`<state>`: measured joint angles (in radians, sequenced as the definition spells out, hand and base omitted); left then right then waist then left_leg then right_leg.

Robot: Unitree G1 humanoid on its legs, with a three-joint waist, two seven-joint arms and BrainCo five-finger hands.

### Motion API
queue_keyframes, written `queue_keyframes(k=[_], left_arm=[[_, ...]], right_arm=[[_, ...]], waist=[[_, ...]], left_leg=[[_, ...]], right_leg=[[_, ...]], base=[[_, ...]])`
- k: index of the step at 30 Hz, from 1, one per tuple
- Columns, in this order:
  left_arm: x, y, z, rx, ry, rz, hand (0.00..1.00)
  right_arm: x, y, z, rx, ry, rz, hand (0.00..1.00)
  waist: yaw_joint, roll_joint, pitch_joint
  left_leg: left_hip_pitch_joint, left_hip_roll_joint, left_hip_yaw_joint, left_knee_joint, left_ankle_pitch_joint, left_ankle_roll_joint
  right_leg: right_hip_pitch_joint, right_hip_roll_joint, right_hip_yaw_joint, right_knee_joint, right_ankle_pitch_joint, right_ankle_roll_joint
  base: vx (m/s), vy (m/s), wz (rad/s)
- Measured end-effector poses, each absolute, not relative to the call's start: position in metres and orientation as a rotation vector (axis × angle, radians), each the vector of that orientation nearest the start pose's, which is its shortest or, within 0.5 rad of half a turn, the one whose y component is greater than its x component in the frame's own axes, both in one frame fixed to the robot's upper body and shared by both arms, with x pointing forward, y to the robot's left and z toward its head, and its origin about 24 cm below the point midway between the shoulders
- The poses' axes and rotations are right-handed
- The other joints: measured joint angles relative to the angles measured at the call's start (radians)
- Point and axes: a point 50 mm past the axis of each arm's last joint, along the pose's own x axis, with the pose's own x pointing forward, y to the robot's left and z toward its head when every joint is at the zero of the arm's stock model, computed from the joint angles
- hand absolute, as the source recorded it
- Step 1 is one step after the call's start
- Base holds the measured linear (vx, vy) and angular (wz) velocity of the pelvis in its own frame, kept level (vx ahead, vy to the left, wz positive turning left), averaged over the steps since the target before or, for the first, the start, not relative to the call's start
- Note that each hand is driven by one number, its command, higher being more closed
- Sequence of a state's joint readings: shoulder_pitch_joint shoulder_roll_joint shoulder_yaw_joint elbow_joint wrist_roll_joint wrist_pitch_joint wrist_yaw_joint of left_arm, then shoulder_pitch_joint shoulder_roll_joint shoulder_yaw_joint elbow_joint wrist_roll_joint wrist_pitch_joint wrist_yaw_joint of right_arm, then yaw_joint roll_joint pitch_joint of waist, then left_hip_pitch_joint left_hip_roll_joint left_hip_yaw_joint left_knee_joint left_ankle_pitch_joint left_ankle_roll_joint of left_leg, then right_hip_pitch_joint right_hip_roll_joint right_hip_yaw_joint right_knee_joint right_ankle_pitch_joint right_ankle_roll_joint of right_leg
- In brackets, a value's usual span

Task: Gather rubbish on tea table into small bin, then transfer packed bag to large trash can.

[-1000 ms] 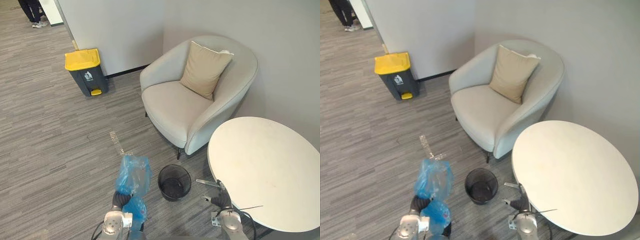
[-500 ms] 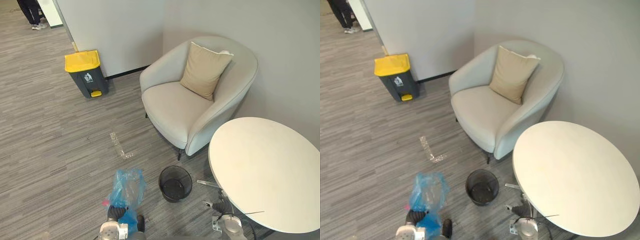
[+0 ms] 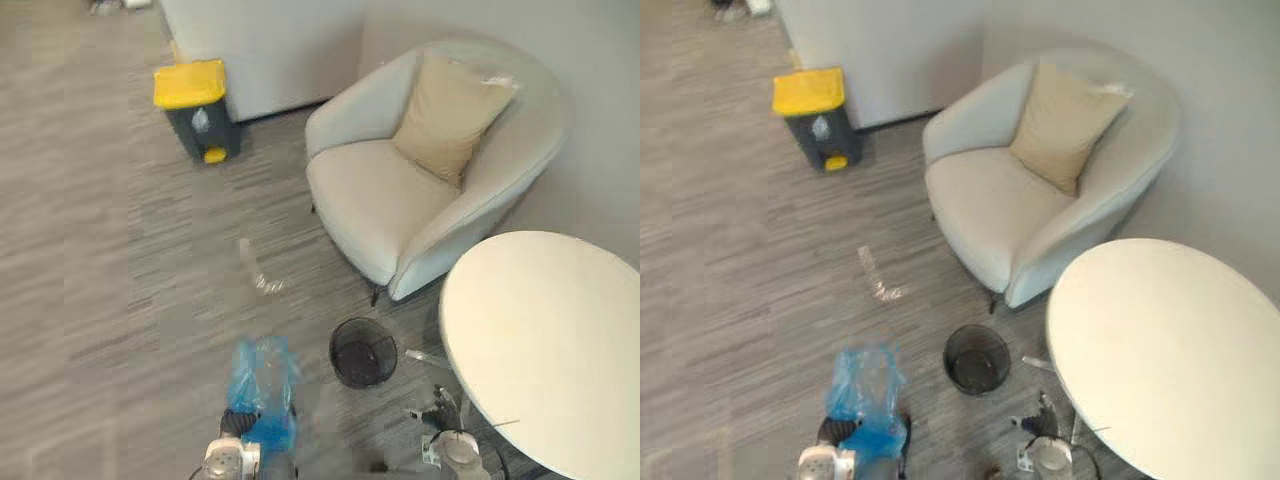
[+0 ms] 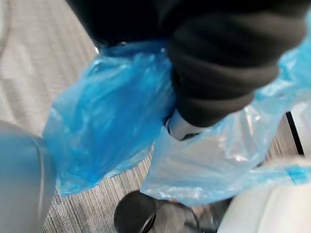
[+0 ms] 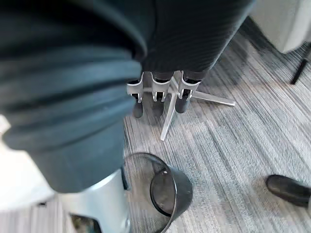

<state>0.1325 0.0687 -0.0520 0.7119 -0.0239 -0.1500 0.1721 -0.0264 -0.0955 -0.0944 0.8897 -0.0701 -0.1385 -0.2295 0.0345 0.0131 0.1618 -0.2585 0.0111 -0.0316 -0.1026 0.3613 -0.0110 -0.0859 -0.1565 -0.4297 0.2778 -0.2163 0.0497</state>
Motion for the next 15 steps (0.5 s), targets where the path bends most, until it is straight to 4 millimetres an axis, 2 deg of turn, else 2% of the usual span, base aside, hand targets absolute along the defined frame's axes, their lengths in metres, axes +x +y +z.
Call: queue_keyframes(k=[1, 2, 3, 4, 5, 6, 7, 8, 9, 10, 12, 13, 14, 15], left_arm=[[0.161, 0.177, -0.112, 0.115, 0.648, 0.169, 1.0], [0.161, 0.176, -0.112, 0.112, 0.648, 0.167, 1.0], [0.158, 0.173, -0.115, 0.105, 0.665, 0.166, 1.0], [0.157, 0.171, -0.116, 0.101, 0.67, 0.159, 1.0], [0.16, 0.166, -0.115, 0.101, 0.661, 0.139, 1.0], [0.166, 0.159, -0.113, 0.102, 0.645, 0.112, 1.0], [0.17, 0.157, -0.111, 0.101, 0.633, 0.105, 1.0], [0.18, 0.158, -0.106, 0.11, 0.606, 0.101, 1.0], [0.181, 0.164, -0.106, 0.129, 0.605, 0.104, 1.0], [0.18, 0.166, -0.107, 0.136, 0.61, 0.105, 1.0], [0.173, 0.168, -0.11, 0.168, 0.629, 0.079, 1.0], [0.172, 0.168, -0.11, 0.168, 0.63, 0.077, 1.0], [0.169, 0.168, -0.111, 0.169, 0.639, 0.077, 1.0], [0.164, 0.168, -0.114, 0.174, 0.654, 0.073, 1.0]], right_arm=[[0.185, -0.21, -0.113, -0.206, 0.683, -0.32, 0.0], [0.189, -0.208, -0.111, -0.204, 0.672, -0.317, 0.0], [0.192, -0.207, -0.109, -0.203, 0.663, -0.321, 0.0], [0.193, -0.208, -0.108, -0.203, 0.658, -0.33, 0.0], [0.193, -0.21, -0.108, -0.208, 0.656, -0.339, 0.0], [0.193, -0.216, -0.106, -0.226, 0.656, -0.353, 0.0], [0.193, -0.218, -0.107, -0.232, 0.661, -0.358, 0.0], [0.187, -0.219, -0.111, -0.224, 0.692, -0.368, 0.0], [0.184, -0.209, -0.115, -0.196, 0.709, -0.359, 0.0], [0.183, -0.206, -0.116, -0.186, 0.715, -0.358, 0.0], [0.174, -0.203, -0.121, -0.177, 0.743, -0.357, 0.0], [0.172, -0.204, -0.121, -0.178, 0.748, -0.358, 0.0], [0.17, -0.203, -0.122, -0.178, 0.757, -0.353, 0.0], [0.168, -0.201, -0.124, -0.173, 0.766, -0.344, 0.0]], waist=[[-0.018, -0.011, 0.012], [-0.012, -0.019, 0.019], [-0.013, -0.033, 0.016], [-0.021, -0.053, 0.014], [-0.036, -0.048, 0.007], [-0.051, -0.02, -0.005], [-0.052, -0.008, -0.004], [-0.052, -0.014, 0.007], [-0.047, -0.03, 0.007], [-0.047, -0.035, 0.006], [-0.05, -0.034, 0.014], [-0.05, -0.033, 0.018], [-0.04, -0.034, 0.026], [-0.048, -0.018, 0.035]], left_leg=[[-0.019, -0.017, 0.011, 0.017, -0.009, -0.003], [-0.024, -0.016, 0.073, 0.082, -0.084, 0.035], [-0.018, 0.005, 0.195, 0.216, -0.239, 0.066], [-0.006, 0.022, 0.271, 0.294, -0.319, 0.064], [0.025, 0.082, 0.384, 0.358, -0.395, 0.001], [0.072, 0.126, 0.425, 0.303, -0.414, -0.035], [0.082, 0.123, 0.421, 0.279, -0.418, -0.044], [0.088, 0.102, 0.413, 0.251, -0.417, -0.048], [0.088, 0.087, 0.405, 0.254, -0.417, -0.047], [0.088, 0.082, 0.402, 0.261, -0.42, -0.044], [0.085, 0.064, 0.378, 0.348, -0.489, -0.004], [0.084, 0.062, 0.376, 0.366, -0.511, -0.003], [0.086, 0.045, 0.367, 0.395, -0.552, 0.01], [0.091, 0.031, 0.341, 0.393, -0.556, 0.015]], right_leg=[[-0.002, -0.004, 0.017, -0.087, 0.047, -0.041], [0.01, -0.025, 0.005, -0.081, 0.04, -0.01], [0.016, -0.051, -0.011, -0.072, 0.047, -0.008], [0.018, -0.074, -0.021, -0.067, 0.055, 0.003], [0.024, -0.092, -0.038, -0.062, 0.072, 0.012], [0.014, -0.094, -0.063, -0.058, 0.082, 0.027], [0.014, -0.094, -0.069, -0.059, 0.086, 0.035], [0.019, -0.109, -0.081, -0.069, 0.108, 0.051], [0.023, -0.124, -0.091, -0.068, 0.136, 0.06], [0.025, -0.13, -0.093, -0.062, 0.142, 0.06], [0.027, -0.185, -0.098, 0.052, 0.149, 0.067], [0.021, -0.196, -0.088, 0.087, 0.148, 0.062], [-0.03, -0.225, -0.012, 0.209, 0.139, -0.016], [-0.126, -0.201, 0.153, 0.34, 0.103, -0.048]], base=[[-0.23, 0.062, 1.14], [-0.18, 0.035, 0.75], [-0.03, -0.004, 0.24], [0.05, 0.016, 0.35], [0.08, 0.115, 0.61], [0.06, 0.177, 0.6], [-0.01, 0.275, 0.54], [-0.06, 0.27, 0.3], [-0.06, 0.257, 0.26], [-0.03, 0.225, 0.24], [-0.05, 0.259, 0.29], [-0.08, 0.245, 0.14], [-0.13, 0.23, 0.14], [-0.13, 0.23, 0.23]])
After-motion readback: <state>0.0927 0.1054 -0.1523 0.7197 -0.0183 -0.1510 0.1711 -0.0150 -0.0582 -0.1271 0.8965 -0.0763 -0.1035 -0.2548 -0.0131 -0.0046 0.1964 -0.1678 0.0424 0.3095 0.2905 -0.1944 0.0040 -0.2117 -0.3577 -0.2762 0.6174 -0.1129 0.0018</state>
